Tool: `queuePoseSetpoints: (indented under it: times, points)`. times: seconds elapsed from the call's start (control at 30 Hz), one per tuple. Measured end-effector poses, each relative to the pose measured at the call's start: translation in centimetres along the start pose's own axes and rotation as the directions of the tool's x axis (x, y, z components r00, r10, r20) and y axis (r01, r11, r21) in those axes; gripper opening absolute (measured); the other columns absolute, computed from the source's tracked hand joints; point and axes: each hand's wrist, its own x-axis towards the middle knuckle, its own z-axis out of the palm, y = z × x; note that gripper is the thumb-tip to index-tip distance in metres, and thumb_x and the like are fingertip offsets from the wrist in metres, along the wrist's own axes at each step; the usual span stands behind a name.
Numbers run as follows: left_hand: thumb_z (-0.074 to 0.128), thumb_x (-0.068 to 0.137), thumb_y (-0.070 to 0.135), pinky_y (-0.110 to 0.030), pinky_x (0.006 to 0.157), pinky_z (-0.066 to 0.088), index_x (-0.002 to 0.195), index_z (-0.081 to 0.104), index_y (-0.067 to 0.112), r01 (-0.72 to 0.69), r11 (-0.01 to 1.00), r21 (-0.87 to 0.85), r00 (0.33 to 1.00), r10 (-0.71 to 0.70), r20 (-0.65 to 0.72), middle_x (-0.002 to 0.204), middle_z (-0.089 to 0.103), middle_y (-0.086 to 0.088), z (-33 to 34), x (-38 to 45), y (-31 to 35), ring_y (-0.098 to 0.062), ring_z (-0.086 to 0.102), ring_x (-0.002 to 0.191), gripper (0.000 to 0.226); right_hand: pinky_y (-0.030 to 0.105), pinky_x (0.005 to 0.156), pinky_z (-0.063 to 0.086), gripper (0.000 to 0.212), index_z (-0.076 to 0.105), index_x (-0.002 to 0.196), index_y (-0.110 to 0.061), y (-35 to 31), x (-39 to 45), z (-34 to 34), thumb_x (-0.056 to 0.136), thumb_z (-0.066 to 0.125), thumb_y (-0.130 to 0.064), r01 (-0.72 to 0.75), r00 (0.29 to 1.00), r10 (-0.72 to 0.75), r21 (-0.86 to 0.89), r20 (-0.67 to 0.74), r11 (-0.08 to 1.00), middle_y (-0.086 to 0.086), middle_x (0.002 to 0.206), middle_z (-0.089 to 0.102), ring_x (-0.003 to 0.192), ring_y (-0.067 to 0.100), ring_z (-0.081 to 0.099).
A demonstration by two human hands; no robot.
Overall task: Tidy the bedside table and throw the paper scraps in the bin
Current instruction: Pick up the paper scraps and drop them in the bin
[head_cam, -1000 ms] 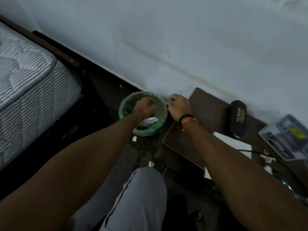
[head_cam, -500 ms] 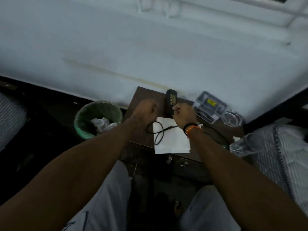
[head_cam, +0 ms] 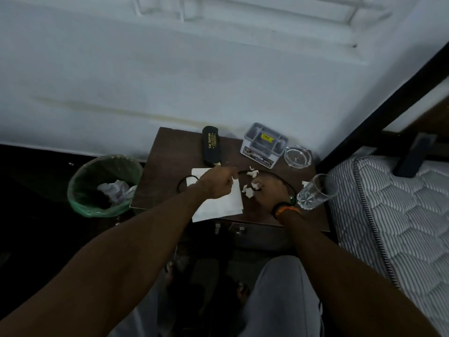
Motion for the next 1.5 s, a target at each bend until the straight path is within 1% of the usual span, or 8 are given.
queuePoseSetpoints:
  times: [0.1,0.27,0.5,0.63,0.73,0.9,1.23,1.5]
  points:
    - [0.056,0.087,0.004,-0.039,0.082,0.051,0.117,0.063,0.003,-0.004,1.000,0.013,1.000,0.004,-0.006,0.102,0.072,-0.016,0.8,0.4,-0.1,-0.032,0.065,0.095,0.031,0.038,0.098,0.046,0.044,0.061,0.126,-0.022,0.1,0.1,1.4,0.083,0.064,-0.024,0.042,0.999,-0.042,0.015,0.003,0.999,0.008,0.130,0.059,0.119,0.029,0.055]
    - [0.056,0.083,0.000,-0.039,0.079,0.051,0.112,0.064,0.000,-0.010,1.000,-0.019,1.000,0.010,-0.015,0.096,0.072,-0.016,1.3,1.1,-0.4,-0.032,0.066,0.090,0.029,0.042,0.088,0.051,0.042,0.060,0.128,-0.023,-0.7,0.8,3.2,0.086,0.059,-0.023,0.097,0.995,-0.095,-0.067,0.039,0.993,0.011,0.132,0.051,0.107,0.034,0.060]
    - [0.058,0.085,0.002,-0.040,0.085,0.053,0.113,0.065,0.000,-0.004,1.000,-0.015,1.000,0.004,-0.008,0.107,0.071,-0.017,1.6,2.4,-0.4,-0.032,0.065,0.098,0.029,0.035,0.073,0.048,0.021,0.072,0.092,-0.014,-0.9,1.0,3.7,0.085,0.052,-0.012,0.123,0.986,-0.131,-0.079,-0.100,0.989,0.011,0.103,0.068,0.091,0.035,0.065]
    - [0.060,0.084,0.004,-0.037,0.084,0.051,0.114,0.064,0.001,-0.048,0.999,-0.018,0.998,0.047,-0.042,0.111,0.067,-0.018,2.0,3.7,0.4,-0.035,0.062,0.102,0.030,0.033,0.073,0.048,0.014,0.075,0.085,-0.019,0.5,0.9,2.4,0.084,0.061,-0.017,0.024,0.967,0.011,0.136,-0.256,0.990,0.006,0.092,0.072,0.085,0.029,0.066]
    - [0.069,0.081,0.008,-0.033,0.096,0.042,0.132,0.055,0.005,-0.085,0.996,0.000,0.996,0.085,0.004,0.130,0.056,-0.016,2.5,4.8,1.0,-0.029,0.051,0.121,0.053,0.032,0.078,0.053,0.010,0.076,0.084,-0.019,2.1,0.9,1.5,0.081,0.067,-0.018,-0.069,0.914,0.215,0.390,-0.345,0.918,0.003,0.089,0.075,0.083,0.023,0.068]
    - [0.063,0.085,0.002,-0.031,0.108,0.035,0.143,0.044,0.003,-0.117,0.993,0.004,0.986,0.116,0.119,0.141,0.046,-0.021,3.8,6.2,1.7,-0.031,0.040,0.136,0.061,0.019,0.074,0.040,0.008,0.075,0.083,-0.019,4.1,1.2,1.0,0.080,0.068,-0.017,-0.113,0.882,0.298,0.449,-0.365,0.886,0.002,0.088,0.075,0.082,0.019,0.067]
    - [0.070,0.085,0.030,-0.035,0.086,0.047,0.110,0.070,0.009,-0.050,0.995,0.083,0.998,0.046,0.048,0.112,0.066,-0.014,5.1,7.6,2.3,-0.029,0.059,0.106,0.033,0.027,0.074,0.051,0.008,0.074,0.087,-0.019,5.2,1.5,1.6,0.082,0.068,-0.019,-0.108,0.883,0.301,0.466,-0.361,0.878,0.002,0.089,0.073,0.080,0.015,0.065]
    - [0.060,0.091,0.025,-0.043,0.083,0.052,0.096,0.068,0.002,0.005,0.991,0.133,1.000,-0.007,0.020,0.103,0.069,-0.019,5.5,7.5,2.9,-0.036,0.064,0.096,0.025,0.037,0.081,0.055,0.008,0.073,0.088,-0.018,5.0,1.1,1.0,0.083,0.067,-0.018,-0.097,0.876,0.302,0.476,-0.376,0.874,0.002,0.091,0.073,0.084,0.017,0.066]
